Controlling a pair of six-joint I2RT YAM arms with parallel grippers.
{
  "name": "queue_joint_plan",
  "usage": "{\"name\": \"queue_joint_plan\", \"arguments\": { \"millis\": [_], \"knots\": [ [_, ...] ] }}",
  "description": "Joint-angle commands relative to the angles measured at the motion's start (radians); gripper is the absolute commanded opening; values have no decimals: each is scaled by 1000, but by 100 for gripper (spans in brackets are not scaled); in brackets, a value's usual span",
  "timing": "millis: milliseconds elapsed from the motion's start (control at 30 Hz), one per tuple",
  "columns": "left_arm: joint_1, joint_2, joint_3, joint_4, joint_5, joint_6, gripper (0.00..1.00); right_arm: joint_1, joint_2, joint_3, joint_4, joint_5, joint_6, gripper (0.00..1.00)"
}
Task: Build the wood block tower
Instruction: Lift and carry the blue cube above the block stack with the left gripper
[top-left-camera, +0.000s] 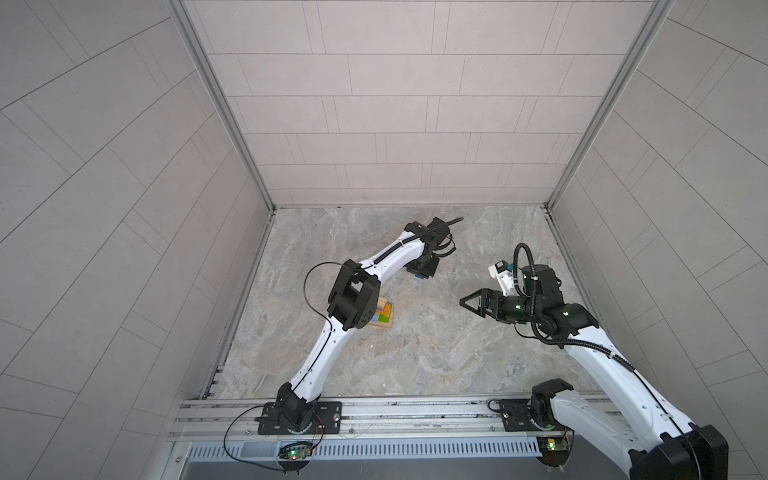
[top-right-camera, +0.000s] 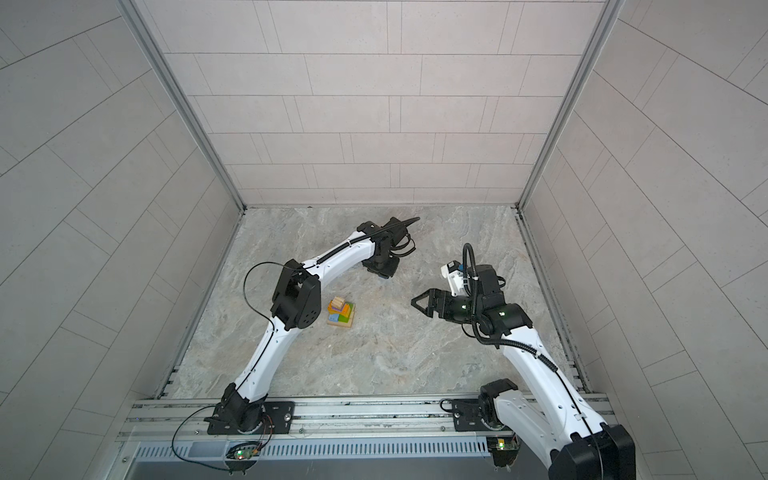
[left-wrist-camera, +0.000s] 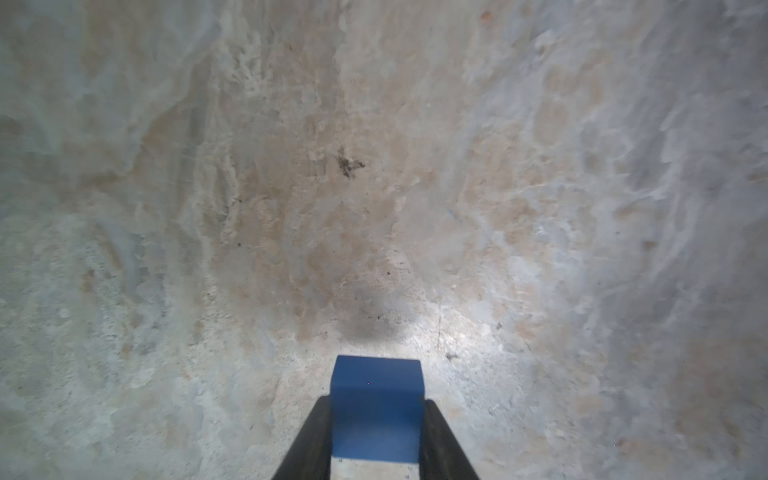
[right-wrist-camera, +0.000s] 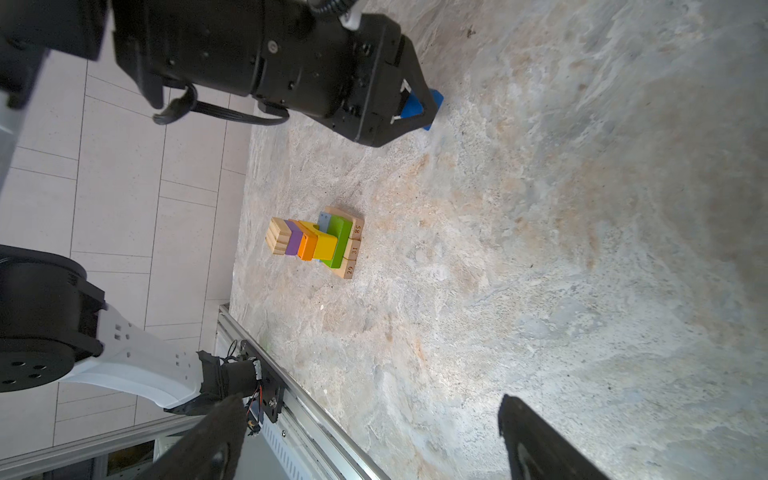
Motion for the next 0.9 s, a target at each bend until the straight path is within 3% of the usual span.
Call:
{"name": "queue_joint_plan", "arguments": {
  "millis": [0,867],
  "knots": [
    [6,-100,-15,-42,-3,-7,31,-3,5,28,-10,13,-23,96],
    [60,-682,-556,-77,-21,-20,30,27,61,33,112,-6,5,95]
  ]
}}
